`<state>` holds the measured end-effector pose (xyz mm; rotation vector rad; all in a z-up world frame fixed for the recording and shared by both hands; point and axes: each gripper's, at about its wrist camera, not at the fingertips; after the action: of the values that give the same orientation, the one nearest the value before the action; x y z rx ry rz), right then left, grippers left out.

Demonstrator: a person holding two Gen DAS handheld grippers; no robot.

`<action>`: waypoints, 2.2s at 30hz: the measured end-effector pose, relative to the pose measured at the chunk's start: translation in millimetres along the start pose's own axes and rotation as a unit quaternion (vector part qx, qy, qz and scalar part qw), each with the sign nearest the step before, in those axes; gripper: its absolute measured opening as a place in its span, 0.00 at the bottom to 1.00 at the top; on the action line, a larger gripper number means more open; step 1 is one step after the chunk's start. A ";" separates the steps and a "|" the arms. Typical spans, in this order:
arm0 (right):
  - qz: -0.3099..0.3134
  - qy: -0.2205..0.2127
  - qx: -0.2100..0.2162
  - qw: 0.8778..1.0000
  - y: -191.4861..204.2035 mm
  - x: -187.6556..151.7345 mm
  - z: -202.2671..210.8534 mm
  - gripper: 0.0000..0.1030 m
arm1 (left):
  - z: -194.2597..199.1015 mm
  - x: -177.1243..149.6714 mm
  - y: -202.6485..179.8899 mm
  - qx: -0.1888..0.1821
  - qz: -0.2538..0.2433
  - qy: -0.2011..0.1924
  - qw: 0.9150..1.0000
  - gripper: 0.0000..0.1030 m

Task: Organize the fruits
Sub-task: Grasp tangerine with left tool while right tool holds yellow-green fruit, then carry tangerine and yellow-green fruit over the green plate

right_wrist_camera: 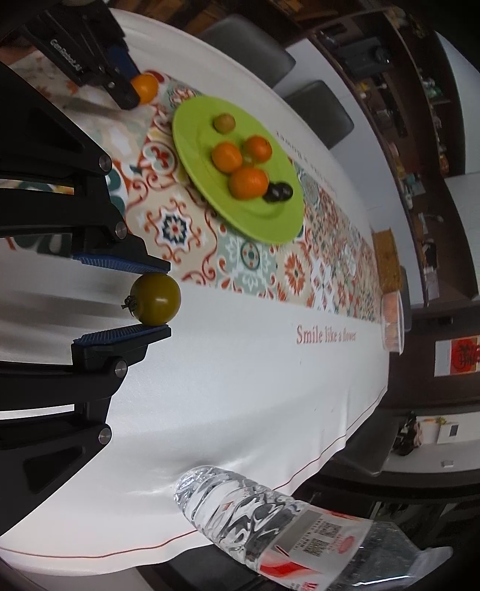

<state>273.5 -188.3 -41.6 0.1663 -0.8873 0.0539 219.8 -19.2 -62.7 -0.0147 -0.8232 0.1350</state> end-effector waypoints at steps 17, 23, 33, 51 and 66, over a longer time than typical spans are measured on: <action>0.028 -0.047 0.041 0.998 37.4 10.2 57.3 0.28 | 56.9 16.9 0.2 -0.077 -0.045 -0.065 0.994 0.36; 0.037 -0.067 0.054 0.996 53.2 17.4 70.4 0.28 | 73.1 29.0 9.6 -0.080 -0.063 -0.090 0.991 0.36; 0.052 -0.085 0.068 0.993 74.4 37.6 71.4 0.28 | 81.6 50.4 23.2 -0.080 -0.076 -0.115 0.987 0.36; 0.088 -0.086 0.077 0.989 99.7 69.0 32.5 0.28 | 48.3 84.5 36.6 -0.075 -0.093 -0.112 0.986 0.36; 0.105 -0.057 0.096 0.988 117.0 84.6 -30.8 0.28 | -15.9 99.9 55.1 -0.080 -0.091 -0.075 0.990 0.36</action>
<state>337.0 -69.7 19.2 0.2576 -1.0112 0.3293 292.2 48.6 -4.2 -0.0811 -0.9790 -0.1031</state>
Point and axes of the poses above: each gripper's, at about its wrist camera, not at the fingertips, and z roughly against the way its jaws point, y to its left, x to its top, and after that the axes turned 9 degrees about -y, right-handed
